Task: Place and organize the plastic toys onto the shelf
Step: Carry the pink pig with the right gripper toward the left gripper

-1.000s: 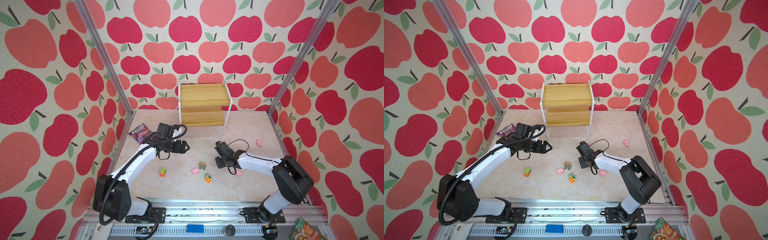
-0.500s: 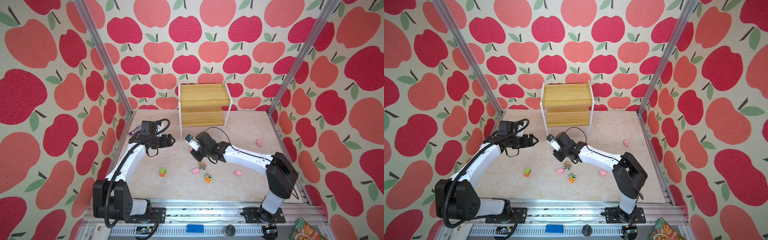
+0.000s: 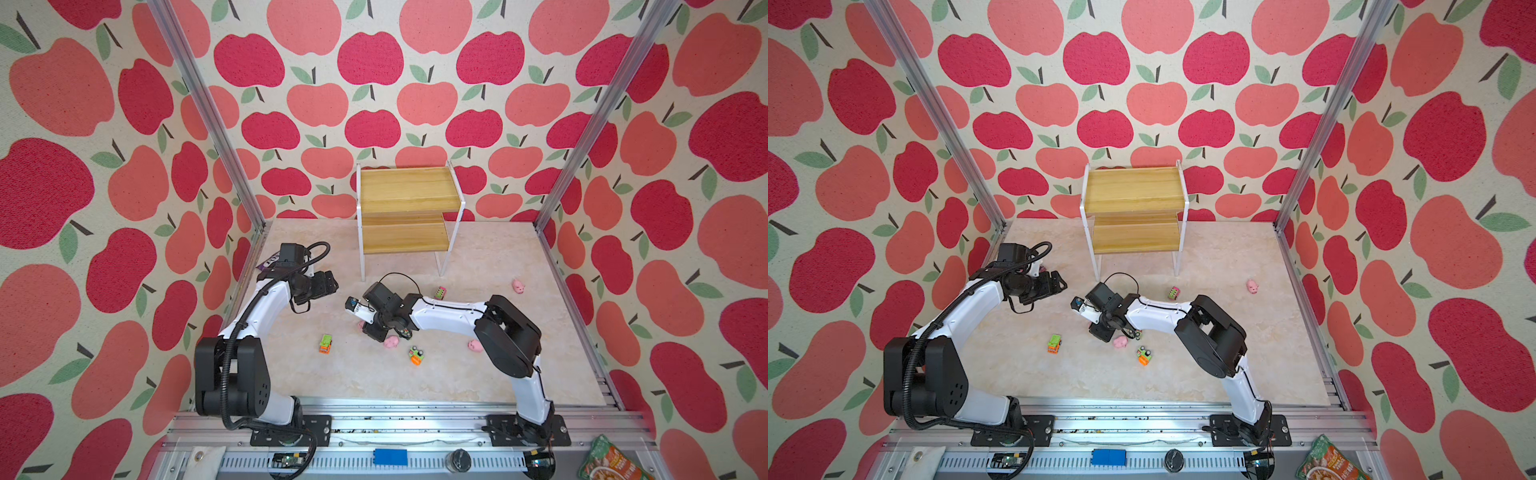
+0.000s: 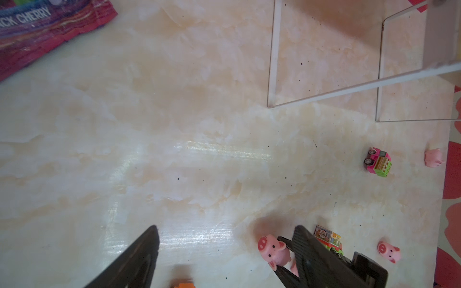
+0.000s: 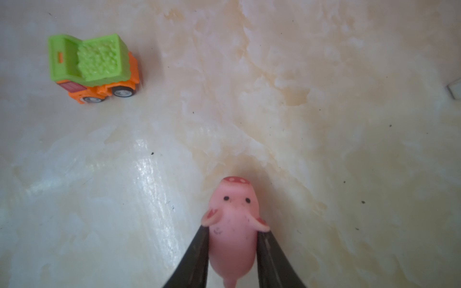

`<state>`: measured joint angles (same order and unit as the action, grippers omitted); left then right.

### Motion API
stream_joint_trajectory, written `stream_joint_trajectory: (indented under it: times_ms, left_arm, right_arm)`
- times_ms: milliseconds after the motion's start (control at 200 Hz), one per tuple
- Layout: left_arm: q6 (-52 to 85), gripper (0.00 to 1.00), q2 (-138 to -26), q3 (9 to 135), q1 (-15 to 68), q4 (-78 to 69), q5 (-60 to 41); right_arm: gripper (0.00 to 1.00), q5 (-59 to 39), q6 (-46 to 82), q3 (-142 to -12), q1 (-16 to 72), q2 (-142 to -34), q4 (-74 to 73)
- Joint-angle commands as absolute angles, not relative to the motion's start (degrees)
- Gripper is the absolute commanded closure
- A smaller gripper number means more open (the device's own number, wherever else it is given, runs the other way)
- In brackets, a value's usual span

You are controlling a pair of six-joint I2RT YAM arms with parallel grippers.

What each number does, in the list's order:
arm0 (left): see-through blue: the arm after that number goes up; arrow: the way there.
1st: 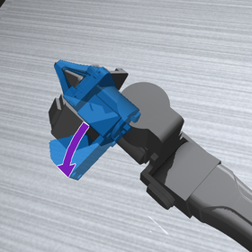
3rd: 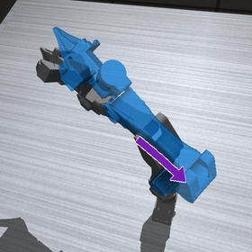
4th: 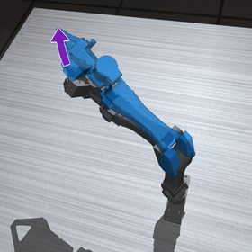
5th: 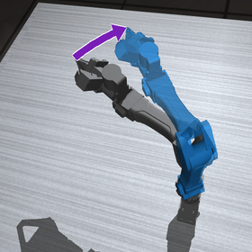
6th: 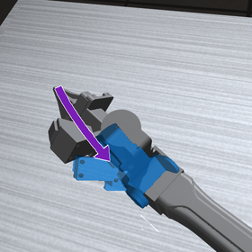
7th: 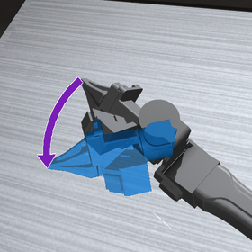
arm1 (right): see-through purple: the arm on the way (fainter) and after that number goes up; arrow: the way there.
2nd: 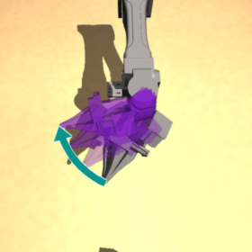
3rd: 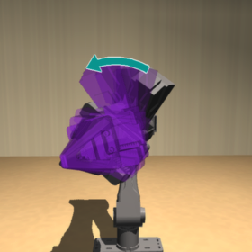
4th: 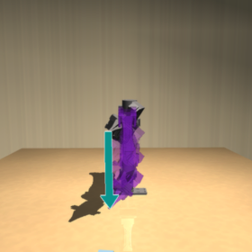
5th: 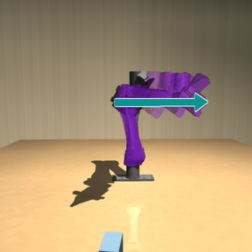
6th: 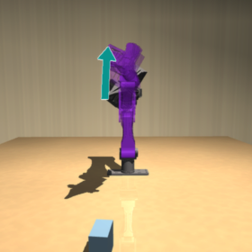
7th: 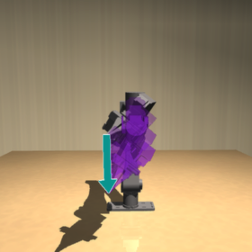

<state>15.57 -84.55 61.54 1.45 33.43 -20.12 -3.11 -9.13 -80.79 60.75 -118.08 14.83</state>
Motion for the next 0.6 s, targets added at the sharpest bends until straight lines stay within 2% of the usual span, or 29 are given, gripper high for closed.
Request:
stream_joint_trajectory:
  times_ms: [0,275,595]
  left_arm:
    - [16.35,0.14,-85.23,62.55,0.95,34.80,-18.91]
    - [16.37,0.14,-85.65,62.27,-0.03,34.10,-19.87]
    - [16.08,0.14,-85.10,61.34,-0.17,32.83,-21.08]
  right_arm:
    - [0.62,-3.42,-10.23,-82.18,61.04,-119.56,15.44]
    - [0.46,-1.38,-11.68,-80.05,61.01,-120.02,14.50]
    - [0.45,-0.20,-10.84,-76.72,59.22,-120.10,12.20]
